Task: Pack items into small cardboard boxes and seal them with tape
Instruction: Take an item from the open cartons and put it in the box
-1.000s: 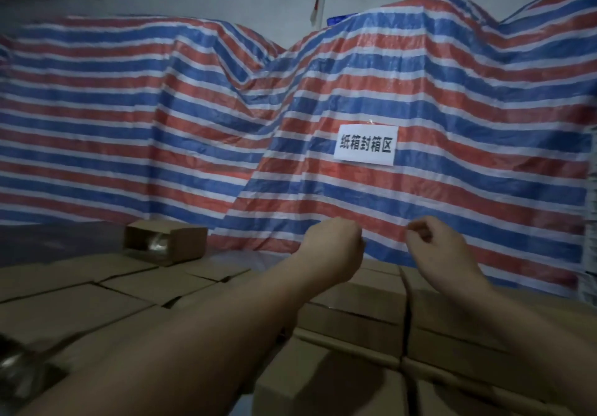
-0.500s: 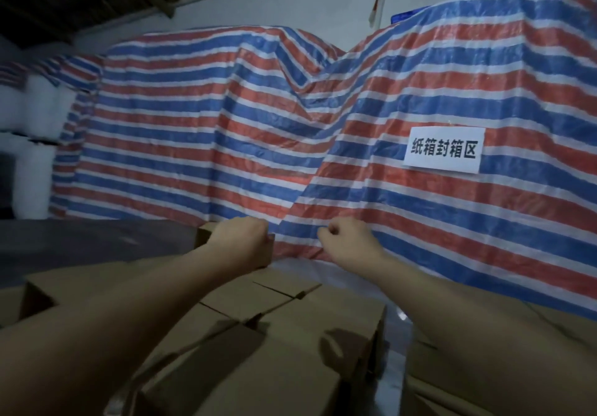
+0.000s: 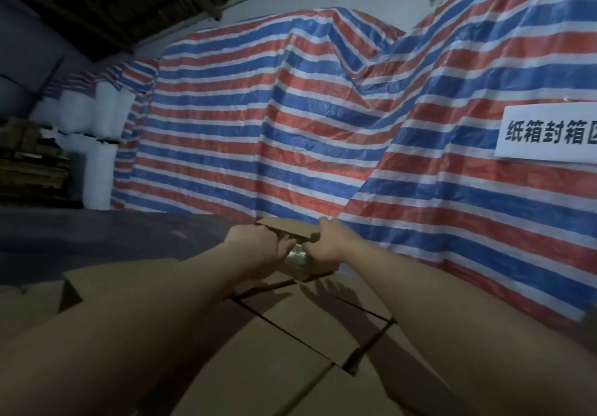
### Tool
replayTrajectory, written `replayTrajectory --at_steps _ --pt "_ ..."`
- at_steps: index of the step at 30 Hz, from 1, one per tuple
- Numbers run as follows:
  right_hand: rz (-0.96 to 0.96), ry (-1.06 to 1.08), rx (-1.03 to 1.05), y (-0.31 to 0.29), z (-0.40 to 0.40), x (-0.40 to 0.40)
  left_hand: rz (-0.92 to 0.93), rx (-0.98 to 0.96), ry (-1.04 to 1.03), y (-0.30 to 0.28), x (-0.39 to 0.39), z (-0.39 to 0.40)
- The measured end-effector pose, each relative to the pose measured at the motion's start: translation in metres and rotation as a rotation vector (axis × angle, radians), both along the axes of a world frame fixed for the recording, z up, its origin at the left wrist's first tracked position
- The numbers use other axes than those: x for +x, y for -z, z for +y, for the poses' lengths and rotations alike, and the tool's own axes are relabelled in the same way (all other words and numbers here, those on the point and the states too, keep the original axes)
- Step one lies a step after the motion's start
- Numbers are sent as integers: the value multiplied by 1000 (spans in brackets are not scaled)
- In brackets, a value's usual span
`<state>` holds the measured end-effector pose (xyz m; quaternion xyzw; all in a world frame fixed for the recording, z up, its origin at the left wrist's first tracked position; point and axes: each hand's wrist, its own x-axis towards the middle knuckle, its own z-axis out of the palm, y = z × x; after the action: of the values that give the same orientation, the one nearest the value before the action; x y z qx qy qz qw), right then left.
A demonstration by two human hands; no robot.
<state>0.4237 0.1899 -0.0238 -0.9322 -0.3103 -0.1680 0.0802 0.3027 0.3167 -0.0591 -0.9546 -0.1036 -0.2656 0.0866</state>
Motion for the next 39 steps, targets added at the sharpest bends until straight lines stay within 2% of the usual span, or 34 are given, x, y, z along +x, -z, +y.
replayTrajectory --at_steps 6,8,11,14,17,21,25,28,33,36,39 --pt "-66 73 -61 15 35 34 123 -118 -43 34 26 18" --pt "-71 80 -13 24 39 40 134 -107 -49 38 29 18" --pt "-178 118 96 30 43 43 122 -82 -50 38 28 15" --pt "-243 163 120 22 39 38 107 -175 -30 34 27 19" --pt "-248 157 270 -5 23 27 0 -382 -7 23 20 23" --pt "-211 113 250 -54 -15 -17 -280 -595 65 -8 0 14" --pt "-173 56 319 -101 -77 -82 -565 -893 133 -62 -39 -23" --pt "-169 48 337 -135 -138 -136 -670 -1049 224 -101 -76 -63" --pt "-43 85 361 -176 -245 -231 -386 -1307 609 -144 -133 -145" --pt "18 147 375 -196 -309 -283 -207 -1396 822 -162 -172 -195" --pt "63 181 402 -204 -366 -328 -68 -1427 934 -172 -208 -238"
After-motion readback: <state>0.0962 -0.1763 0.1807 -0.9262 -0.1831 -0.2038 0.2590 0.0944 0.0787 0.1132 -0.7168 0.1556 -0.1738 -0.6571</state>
